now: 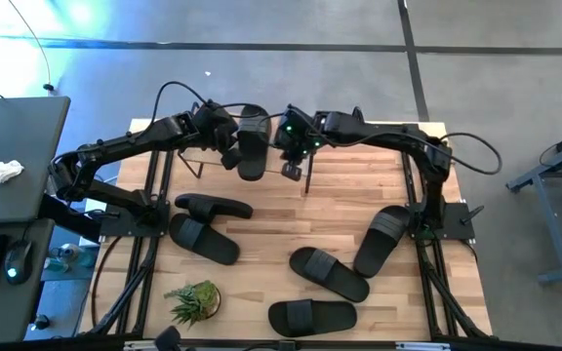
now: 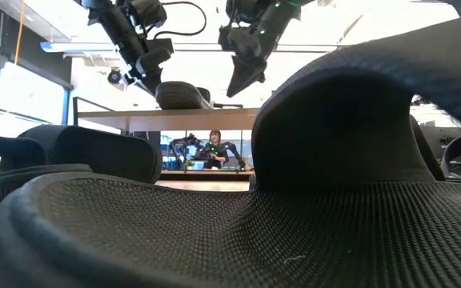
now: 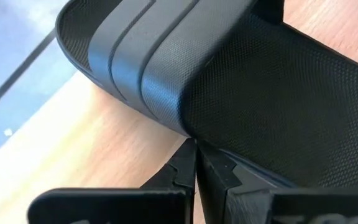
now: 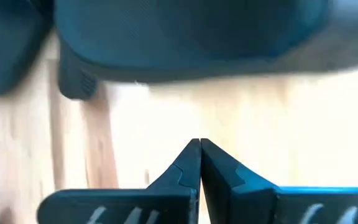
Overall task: Pick and place slides into the shelf
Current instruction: Put the black slide on the shelf
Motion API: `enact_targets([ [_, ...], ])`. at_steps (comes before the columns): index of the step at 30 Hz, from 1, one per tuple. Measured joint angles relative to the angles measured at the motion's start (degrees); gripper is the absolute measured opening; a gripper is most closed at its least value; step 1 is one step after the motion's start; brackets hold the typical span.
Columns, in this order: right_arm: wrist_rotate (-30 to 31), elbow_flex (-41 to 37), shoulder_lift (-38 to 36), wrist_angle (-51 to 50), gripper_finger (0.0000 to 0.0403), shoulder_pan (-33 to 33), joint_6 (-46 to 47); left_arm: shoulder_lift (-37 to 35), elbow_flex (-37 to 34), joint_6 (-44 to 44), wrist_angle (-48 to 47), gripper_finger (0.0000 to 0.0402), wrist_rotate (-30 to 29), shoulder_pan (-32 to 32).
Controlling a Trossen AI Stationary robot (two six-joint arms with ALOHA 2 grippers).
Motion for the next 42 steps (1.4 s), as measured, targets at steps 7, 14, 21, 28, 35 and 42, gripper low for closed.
enact_targets([
  [7, 2.2, 0.0, -1.2, -6.6, 0.0000, -0.7, -0.2, 2.0, 0.0, 0.8, 3.3, 0.0001, 3.2, 0.0],
  [14, 6.1, 0.0, -1.4, -10.9, 0.0000, -0.7, -0.6, 4.6, 0.0, 0.8, 5.4, 0.0001, 6.5, -0.1],
  [21, 10.1, 0.1, -1.6, -16.1, 0.0000, -1.0, -0.5, 5.0, 0.0, 0.7, 5.9, 0.0000, 8.5, -0.1],
  [28, 13.0, 0.1, -1.6, -20.3, 0.0000, -1.0, 0.3, 5.0, 0.0, 0.7, 8.7, 0.0000, 12.6, -0.6],
  [35, 15.3, 0.1, -2.7, -22.2, 0.0000, -1.0, 0.6, 5.0, 0.0, 0.8, 10.3, 0.0000, 13.5, -1.8],
  [42, 16.0, 0.1, -3.8, -23.8, 0.0000, -1.4, 1.5, 5.0, 0.0, 0.4, 11.7, 0.0000, 13.0, -3.2],
])
